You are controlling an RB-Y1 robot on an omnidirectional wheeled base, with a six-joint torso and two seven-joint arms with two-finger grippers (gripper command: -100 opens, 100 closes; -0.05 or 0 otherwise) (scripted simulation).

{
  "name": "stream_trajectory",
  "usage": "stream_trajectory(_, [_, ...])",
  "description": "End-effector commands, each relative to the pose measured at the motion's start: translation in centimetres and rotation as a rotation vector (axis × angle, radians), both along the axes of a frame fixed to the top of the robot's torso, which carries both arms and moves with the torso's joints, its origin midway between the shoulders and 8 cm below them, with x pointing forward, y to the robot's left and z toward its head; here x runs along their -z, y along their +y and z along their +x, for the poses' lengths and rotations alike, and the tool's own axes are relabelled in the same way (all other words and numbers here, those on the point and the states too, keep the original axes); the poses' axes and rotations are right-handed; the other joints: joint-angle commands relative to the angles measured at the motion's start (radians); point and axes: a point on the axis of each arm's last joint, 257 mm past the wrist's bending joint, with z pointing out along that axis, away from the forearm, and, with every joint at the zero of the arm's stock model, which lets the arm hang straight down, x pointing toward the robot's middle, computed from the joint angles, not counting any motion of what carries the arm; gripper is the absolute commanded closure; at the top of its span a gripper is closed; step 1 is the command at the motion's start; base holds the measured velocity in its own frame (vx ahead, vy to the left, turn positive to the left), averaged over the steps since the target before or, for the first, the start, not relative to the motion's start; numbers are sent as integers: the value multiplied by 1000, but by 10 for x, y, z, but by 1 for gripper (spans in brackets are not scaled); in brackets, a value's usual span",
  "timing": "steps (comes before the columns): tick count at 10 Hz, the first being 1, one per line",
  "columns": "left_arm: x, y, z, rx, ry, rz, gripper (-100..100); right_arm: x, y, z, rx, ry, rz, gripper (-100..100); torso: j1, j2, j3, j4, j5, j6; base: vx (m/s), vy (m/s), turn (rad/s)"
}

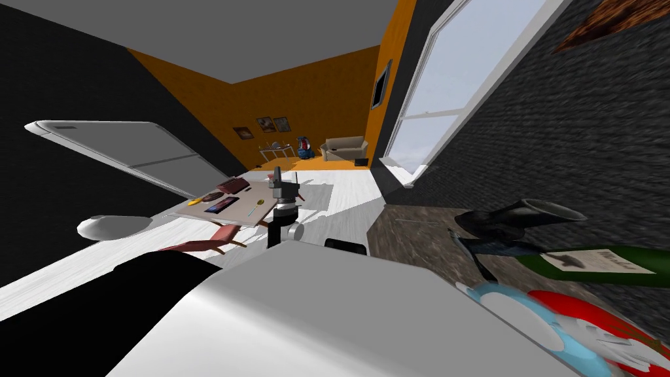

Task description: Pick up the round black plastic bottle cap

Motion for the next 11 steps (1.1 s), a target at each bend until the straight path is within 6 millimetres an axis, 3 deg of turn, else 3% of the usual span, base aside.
stream_trajectory(1, [0, 0, 0, 0, 0, 0, 0, 0, 0, 0, 0, 0, 0, -100, 0, 0, 0, 0, 0, 0, 0, 0, 0])
stream_trajectory(2, [0, 0, 0, 0, 0, 0, 0, 0, 0, 0, 1, 1, -1, 100, -2, 1, 1, 1, -1, 0, 0, 0, 0])
stream_trajectory(6, [0, 0, 0, 0, 0, 0, 0, 0, -1, -1, 1, 1, -2, 100, -4, 1, 1, 1, -2, 0, 0, 0, 0])
stream_trajectory(7, [0, 0, 0, 0, 0, 0, 0, 0, -1, 0, 0, 1, -3, 0, -5, 1, 1, 0, -2, 0, 0, 0, 0])
stream_trajectory(8, [0, 0, 0, 0, 0, 0, 0, -9, 1, 1, -7, -2, 0, 100, -5, 1, 1, 0, -3, 0, 6, -10, -73])
stream_trajectory(10, [0, 0, 0, 0, 0, 0, 0, -19, 3, 2, -16, -1, 0, 100, -5, 0, 0, 0, -2, 0, 8, -17, -67])
stream_trajectory(11, [0, 0, 0, 0, 0, 0, 0, -15, 1, 2, -13, -1, 0, 100, -5, 0, 0, 0, -3, 0, 2, -6, -9])
